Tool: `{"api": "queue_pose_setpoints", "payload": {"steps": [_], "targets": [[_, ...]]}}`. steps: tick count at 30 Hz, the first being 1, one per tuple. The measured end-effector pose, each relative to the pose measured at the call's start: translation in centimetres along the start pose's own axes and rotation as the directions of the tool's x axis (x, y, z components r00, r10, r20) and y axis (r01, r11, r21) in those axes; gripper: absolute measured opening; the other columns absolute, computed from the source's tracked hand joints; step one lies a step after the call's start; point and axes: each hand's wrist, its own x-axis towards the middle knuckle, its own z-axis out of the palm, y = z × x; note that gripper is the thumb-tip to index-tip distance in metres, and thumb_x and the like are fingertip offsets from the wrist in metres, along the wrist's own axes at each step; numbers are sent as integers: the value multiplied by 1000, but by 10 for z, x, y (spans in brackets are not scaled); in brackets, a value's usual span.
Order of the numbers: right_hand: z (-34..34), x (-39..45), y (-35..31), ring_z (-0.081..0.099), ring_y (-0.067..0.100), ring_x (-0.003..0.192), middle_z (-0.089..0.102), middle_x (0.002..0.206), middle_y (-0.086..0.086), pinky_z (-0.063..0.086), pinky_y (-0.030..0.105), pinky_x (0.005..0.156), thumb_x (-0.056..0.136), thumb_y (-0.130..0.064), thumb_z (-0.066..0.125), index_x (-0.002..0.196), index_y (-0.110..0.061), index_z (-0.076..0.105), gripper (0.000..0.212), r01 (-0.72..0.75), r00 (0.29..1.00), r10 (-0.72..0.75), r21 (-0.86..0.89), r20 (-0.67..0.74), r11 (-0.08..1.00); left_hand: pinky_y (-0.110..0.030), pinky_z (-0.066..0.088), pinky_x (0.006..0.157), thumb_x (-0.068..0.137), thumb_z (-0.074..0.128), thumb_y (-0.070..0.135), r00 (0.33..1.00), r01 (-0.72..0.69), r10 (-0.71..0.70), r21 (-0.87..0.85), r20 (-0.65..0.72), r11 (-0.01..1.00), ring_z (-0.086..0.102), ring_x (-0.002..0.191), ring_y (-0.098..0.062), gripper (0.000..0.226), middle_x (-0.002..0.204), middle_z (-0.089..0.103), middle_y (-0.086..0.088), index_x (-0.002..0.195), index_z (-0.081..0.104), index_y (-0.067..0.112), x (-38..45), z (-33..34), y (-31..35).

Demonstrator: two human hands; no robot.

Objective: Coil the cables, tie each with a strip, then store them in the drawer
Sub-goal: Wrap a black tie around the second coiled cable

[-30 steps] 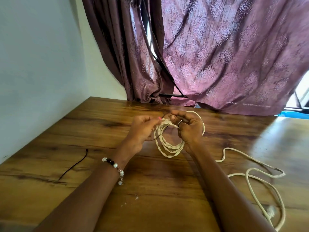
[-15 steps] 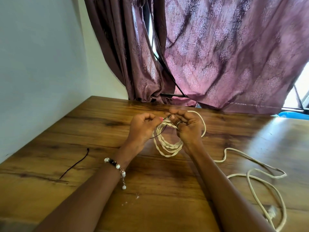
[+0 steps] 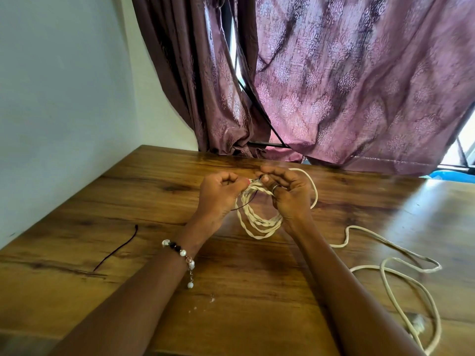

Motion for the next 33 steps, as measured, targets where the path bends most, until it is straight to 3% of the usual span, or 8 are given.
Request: {"api": "queue_pose_setpoints", "payload": {"steps": [8,14,19,21,23,25,28,33], "targets": [[-1,2,-1,69,17,83,74,86,4,55,26,79,83,11,61,93,-12,70,28,-28,999,29,-32,15,999,-18,41,49,81,72,13,999,0,1,-31,39,1000,50,51,-4,14,59,60,-1,74,69,1,0,1,-2],[1,0,-5,69,11,77,75,80,0,55,19,72,82,13,60,93,-8,69,26,-22,1000,22,-31,6,999,-20,40,48,82,71,14,998,9,-8,-11,55,1000,48,47,-3,19,50,57,8,65,65,8,2,2,-3],[2,-2,-8,69,10,75,74,79,0,53,17,67,82,13,60,93,-8,68,25,-35,999,35,-14,18,999,-27,49,61,81,74,18,995,-31,35,-35,95,999,61,66,-15,8,77,72,-14,80,73,10,0,0,-2],[1,-2,-7,69,11,76,75,80,1,54,19,70,82,13,60,92,-9,69,26,-31,999,31,-11,20,999,-29,48,60,82,72,15,995,-26,30,-46,93,999,60,66,-17,8,78,71,-19,80,72,7,0,0,-1],[2,-2,-7,69,11,77,75,81,1,55,19,71,82,13,60,92,-8,69,25,-28,999,28,-10,17,1000,-22,46,52,84,70,12,996,15,-9,-75,85,997,57,56,-10,10,65,68,-9,78,70,4,1,0,0],[2,-2,-9,68,7,72,75,78,-1,51,13,61,82,13,59,93,-6,67,23,-34,999,34,5,17,999,-16,42,44,86,67,11,995,62,-54,-94,85,994,52,45,-3,11,54,62,4,77,68,5,1,0,1],[3,-3,-10,65,0,60,74,74,-3,42,6,47,84,14,58,95,-2,66,21,-47,999,47,27,14,999,-17,42,43,86,67,10,992,101,-90,-122,88,987,52,44,-3,12,52,61,6,75,67,7,2,-1,1],[2,-1,-7,68,6,70,74,77,-1,49,12,56,82,14,59,94,-6,67,24,-49,999,49,-2,22,999,-14,43,44,84,69,8,994,72,-61,-117,91,990,55,47,-1,11,54,63,7,73,68,6,1,-1,0]]}}
